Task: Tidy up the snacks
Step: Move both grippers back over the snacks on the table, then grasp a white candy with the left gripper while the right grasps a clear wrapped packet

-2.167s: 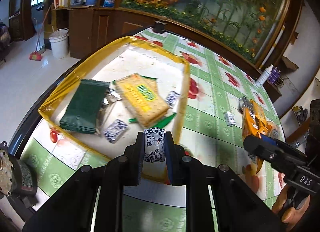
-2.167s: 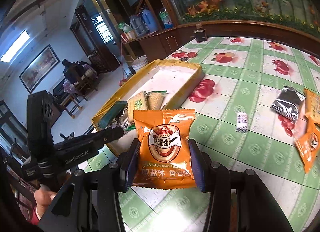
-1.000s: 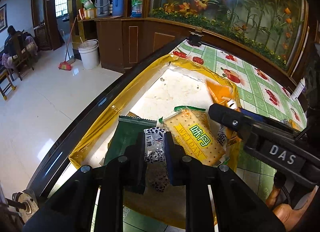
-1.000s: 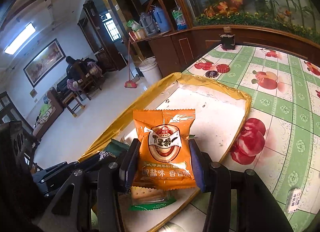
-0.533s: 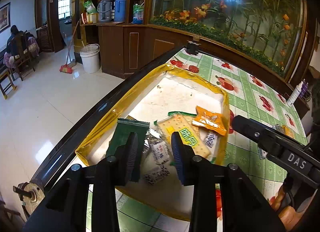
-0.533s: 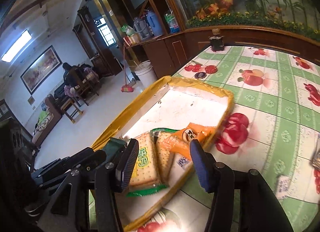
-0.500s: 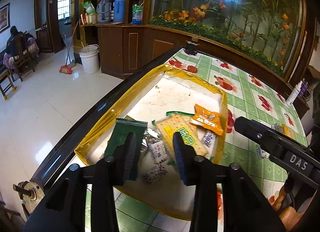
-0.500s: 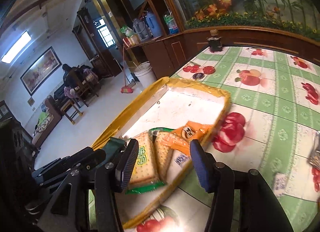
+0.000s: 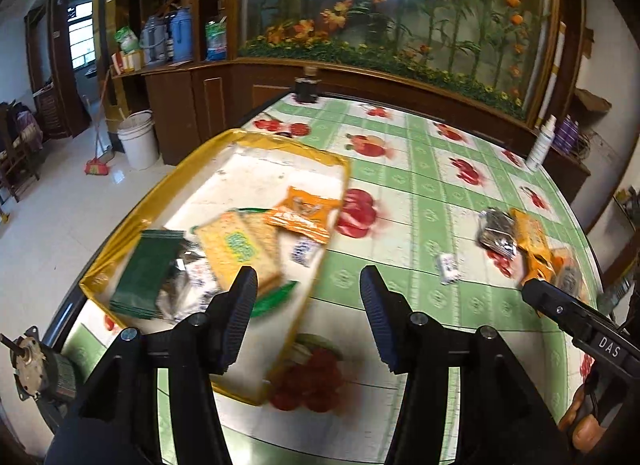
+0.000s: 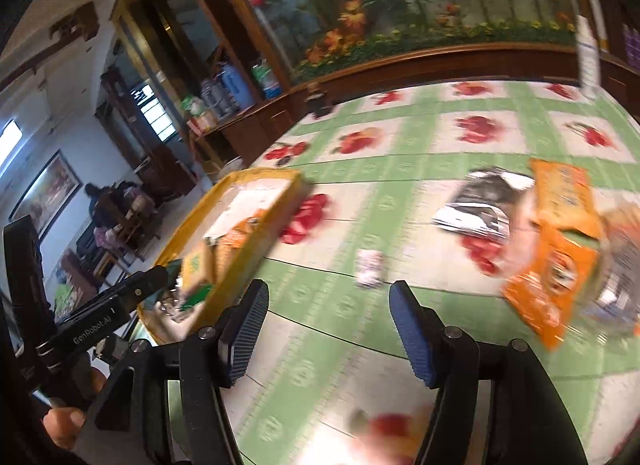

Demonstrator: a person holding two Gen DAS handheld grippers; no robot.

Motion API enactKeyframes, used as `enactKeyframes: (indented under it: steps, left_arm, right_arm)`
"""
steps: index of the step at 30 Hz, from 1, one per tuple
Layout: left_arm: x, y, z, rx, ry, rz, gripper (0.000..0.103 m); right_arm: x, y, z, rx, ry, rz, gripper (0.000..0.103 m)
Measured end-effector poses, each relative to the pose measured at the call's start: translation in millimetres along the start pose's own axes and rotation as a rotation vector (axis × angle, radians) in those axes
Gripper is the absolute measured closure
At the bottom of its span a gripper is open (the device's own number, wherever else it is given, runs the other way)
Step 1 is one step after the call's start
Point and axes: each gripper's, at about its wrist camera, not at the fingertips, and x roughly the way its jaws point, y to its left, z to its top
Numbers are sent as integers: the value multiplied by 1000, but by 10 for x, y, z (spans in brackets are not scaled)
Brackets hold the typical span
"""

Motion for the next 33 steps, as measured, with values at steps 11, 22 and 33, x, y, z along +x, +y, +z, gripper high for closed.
enactKeyframes:
  steps: [11,22,33]
  left_arm:
    - [-109,-592,-146,84,8,-63,37]
    - [-148,-908,-325,141,16,-73,32]
    - [169,-977,-274,101,83,-93,32]
  right_arm:
    - [-637,-810,-214,130,-77,-119,37]
    - [-827,-770,-441,71,-106,-230,29]
    - [-806,-1037,-400,131,-108,-271,29]
